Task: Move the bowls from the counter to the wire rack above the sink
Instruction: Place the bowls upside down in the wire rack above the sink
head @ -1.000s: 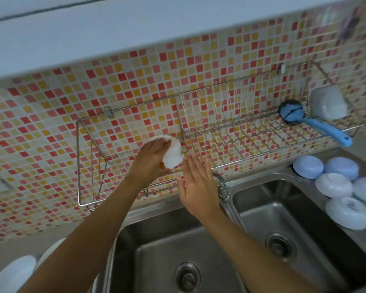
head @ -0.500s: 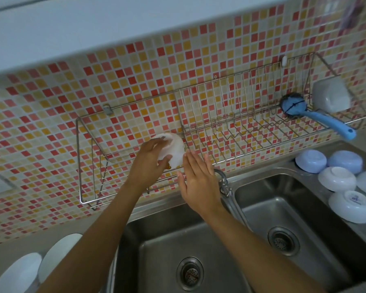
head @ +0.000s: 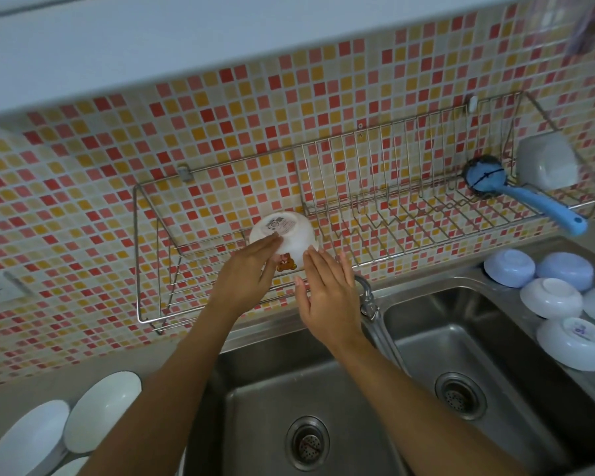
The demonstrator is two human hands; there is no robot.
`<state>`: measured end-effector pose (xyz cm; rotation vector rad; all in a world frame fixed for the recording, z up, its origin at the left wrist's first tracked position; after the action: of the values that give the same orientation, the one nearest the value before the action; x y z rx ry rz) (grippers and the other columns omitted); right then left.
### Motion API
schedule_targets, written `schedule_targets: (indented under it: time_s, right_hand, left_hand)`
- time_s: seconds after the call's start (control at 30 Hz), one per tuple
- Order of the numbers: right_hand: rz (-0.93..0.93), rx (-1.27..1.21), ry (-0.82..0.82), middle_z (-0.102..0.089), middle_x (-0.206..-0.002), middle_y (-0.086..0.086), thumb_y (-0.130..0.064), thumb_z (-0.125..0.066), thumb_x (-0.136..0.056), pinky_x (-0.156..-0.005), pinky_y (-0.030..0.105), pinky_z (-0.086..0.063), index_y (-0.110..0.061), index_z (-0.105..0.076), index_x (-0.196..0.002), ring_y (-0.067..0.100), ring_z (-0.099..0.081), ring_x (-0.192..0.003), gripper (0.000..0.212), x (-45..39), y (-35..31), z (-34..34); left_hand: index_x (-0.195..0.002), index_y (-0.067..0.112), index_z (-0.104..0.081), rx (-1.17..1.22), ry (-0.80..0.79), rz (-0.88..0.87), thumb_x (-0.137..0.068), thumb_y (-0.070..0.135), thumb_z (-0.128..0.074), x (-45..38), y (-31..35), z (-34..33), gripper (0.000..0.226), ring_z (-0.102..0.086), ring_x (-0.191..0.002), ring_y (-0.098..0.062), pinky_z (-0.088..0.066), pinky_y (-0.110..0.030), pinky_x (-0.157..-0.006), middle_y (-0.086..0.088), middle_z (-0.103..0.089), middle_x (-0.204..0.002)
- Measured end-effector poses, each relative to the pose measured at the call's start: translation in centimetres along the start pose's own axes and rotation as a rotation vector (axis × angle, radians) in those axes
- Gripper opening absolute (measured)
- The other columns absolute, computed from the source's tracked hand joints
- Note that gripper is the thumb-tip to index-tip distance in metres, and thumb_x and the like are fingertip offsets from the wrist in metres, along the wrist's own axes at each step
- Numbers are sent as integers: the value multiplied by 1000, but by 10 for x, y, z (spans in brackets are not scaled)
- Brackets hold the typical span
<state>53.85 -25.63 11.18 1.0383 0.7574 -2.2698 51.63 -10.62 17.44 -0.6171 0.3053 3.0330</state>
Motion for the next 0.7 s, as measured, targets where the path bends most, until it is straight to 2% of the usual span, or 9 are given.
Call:
schedule_targets:
  time_s: [0.13, 0.3, 0.37, 0.47, 0.57, 0.63, 0.7]
  right_hand:
    - [-2, -6, 1, -61, -133, 10, -32, -48, -96, -118, 47, -25, -5, -61, -128, 22, -53, -128, 44, 1, 0, 0]
    - [-9, 1, -19, -62, -132, 11, -31, -45, -97, -120, 44, -21, -4, -61, -127, 23, -53, -127, 44, 0, -3, 5]
    - [-19, 18, -46, -62, -131, 11, -33, -45, -97, -120, 43, -19, -4, -61, -127, 24, -54, -127, 44, -1, -5, 7]
    - [-47, 23, -100, -62, -131, 11, -34, -42, -98, -120, 44, -19, -4, -61, -127, 25, -53, -128, 46, -1, -5, 9]
    - [-70, 40, -147, -61, -132, 13, -35, -37, -98, -119, 44, -15, -3, -60, -128, 26, -53, -128, 49, -1, -7, 12]
    - [-88, 47, -173, -60, -134, 14, -35, -35, -99, -119, 45, -14, -2, -58, -130, 27, -51, -130, 51, -1, -9, 15]
    - [-109, 39, -197, -55, -139, 14, -37, -33, -100, -119, 44, -16, -2, -53, -135, 27, -45, -135, 53, 2, -11, 16]
  left_hand:
    - [-148, 20, -32, 4, -15, 86, -102, 36, -31, -1, -5, -2, 49, -27, -144, -18, -18, -30, -114, 0, -32, -154]
    - [-150, 19, -26, 5, -39, 183, -101, 41, -29, 3, -3, -2, 53, -30, -142, -22, -29, -39, -113, -1, -31, -155]
    - [-150, 20, -24, -13, -32, 229, -101, 43, -25, 7, -3, -1, 54, -29, -143, -22, -28, -40, -113, -1, -29, -156]
    - [-148, 17, -29, -113, -17, 214, -102, 42, -19, 21, 1, -1, 54, -31, -142, -22, -28, -39, -114, -3, -33, -154]
    - [-143, 17, -40, -215, 10, 200, -102, 44, -13, 44, 3, -2, 57, -44, -134, -22, -37, -39, -108, -4, -47, -145]
    - [-145, 17, -36, -241, -19, 198, -98, 49, -1, 53, 0, -3, 67, -41, -137, -22, -32, -42, -113, -4, -45, -147]
    - [-150, 20, -22, -266, -66, 196, -93, 52, 12, 61, -4, -5, 75, -26, -144, -22, -17, -44, -120, -2, -32, -154]
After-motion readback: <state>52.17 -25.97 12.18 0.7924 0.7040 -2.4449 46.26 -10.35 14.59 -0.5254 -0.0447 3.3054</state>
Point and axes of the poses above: each hand's wrist, its own x-axis away from the middle knuckle, its own z-axis out of the back of the hand, y = z × x, the point moved 3 cm from there along -x, towards the middle knuckle
